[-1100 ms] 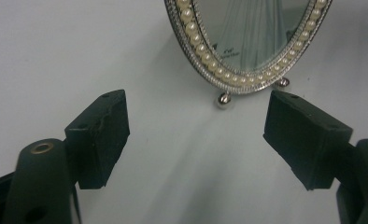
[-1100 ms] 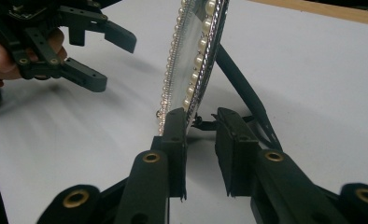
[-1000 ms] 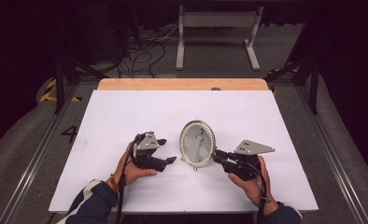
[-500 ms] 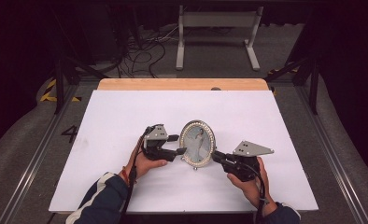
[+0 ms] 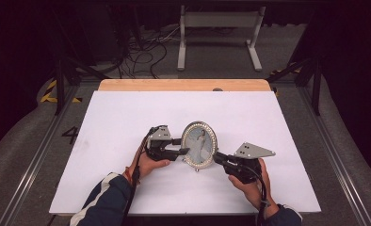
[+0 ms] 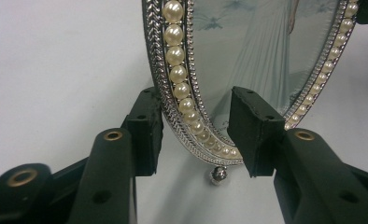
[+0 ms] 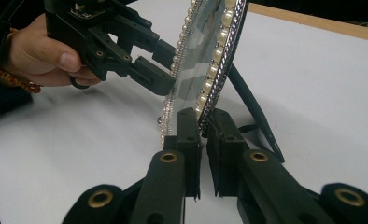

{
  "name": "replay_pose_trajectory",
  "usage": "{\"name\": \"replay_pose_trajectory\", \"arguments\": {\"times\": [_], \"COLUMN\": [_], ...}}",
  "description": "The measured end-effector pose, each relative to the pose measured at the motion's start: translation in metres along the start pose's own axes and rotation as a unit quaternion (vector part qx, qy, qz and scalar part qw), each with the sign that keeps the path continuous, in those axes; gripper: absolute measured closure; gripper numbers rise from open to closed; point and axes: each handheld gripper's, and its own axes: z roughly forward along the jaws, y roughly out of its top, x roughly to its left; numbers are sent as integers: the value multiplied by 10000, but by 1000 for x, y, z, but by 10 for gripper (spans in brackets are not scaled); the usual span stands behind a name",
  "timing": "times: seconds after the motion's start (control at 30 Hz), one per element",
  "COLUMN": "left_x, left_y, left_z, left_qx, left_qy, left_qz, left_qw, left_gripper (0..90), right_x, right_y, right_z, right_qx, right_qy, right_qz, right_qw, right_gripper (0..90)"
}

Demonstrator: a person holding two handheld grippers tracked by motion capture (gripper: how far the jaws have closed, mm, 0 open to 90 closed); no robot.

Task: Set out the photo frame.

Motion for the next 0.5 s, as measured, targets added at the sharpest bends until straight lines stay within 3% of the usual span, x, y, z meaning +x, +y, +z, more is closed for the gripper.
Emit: {"name": "replay_pose_trajectory", "arguments": {"times": [0.5], "left_x": [-5], "left_y": [-3], "left_z": [-5], "left_qx": [67], "left_qy": [-45], "left_qz": [110], "left_qw": [9999], "left_gripper": [582], "right_x": [-5], "right_y": [0], "right_z": [2], "right_qx": [9], "right_qy": [-81], "right_qz": [7], "right_qw": [10000], "right_gripper": [820]}}
